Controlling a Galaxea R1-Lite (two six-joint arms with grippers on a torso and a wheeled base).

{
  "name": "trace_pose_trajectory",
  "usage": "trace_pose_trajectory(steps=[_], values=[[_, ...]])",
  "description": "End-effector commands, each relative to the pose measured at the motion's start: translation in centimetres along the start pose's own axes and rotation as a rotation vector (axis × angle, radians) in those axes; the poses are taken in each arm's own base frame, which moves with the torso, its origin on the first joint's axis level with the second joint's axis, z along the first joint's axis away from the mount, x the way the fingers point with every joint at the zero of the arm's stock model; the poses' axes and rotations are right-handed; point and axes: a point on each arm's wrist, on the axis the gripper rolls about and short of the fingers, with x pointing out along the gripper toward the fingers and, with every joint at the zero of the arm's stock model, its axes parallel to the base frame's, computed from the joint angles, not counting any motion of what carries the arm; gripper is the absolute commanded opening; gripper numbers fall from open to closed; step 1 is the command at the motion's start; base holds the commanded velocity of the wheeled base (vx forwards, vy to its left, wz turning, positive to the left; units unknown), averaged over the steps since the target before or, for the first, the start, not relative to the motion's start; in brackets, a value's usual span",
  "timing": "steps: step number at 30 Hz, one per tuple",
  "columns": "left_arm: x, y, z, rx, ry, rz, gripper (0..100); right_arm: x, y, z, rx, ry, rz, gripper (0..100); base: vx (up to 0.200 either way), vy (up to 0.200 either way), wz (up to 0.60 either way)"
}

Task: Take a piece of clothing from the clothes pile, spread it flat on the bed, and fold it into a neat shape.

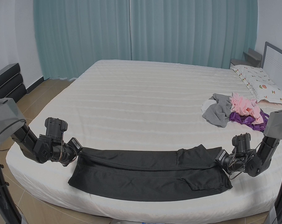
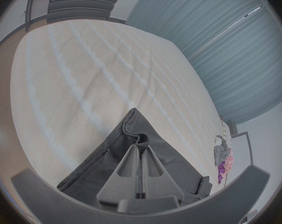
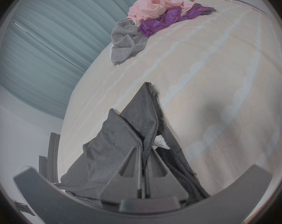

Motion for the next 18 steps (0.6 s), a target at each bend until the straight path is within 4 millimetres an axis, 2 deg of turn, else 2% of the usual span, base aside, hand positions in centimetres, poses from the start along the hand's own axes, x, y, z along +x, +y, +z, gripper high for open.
trace_pose_trajectory(steps=[1, 12, 18], values=[[0.0, 0.0, 0.0, 0.0, 0.0, 0.0, 0, -0.1, 0.0, 0.0, 0.0, 0.0, 0.001, 0, 0.0, 0.0, 0.0], [0.0, -0.4, 0.3, 0.001, -0.012, -0.013, 0, -0.9, 0.8, 0.8, 0.005, -0.039, 0.042, 0, 0.0, 0.0, 0.0], [0.3, -2.4, 2.2, 0.004, -0.065, -0.074, 0, -0.7, 1.8, 1.8, 0.01, -0.075, 0.08, 0, 0.0, 0.0, 0.0]])
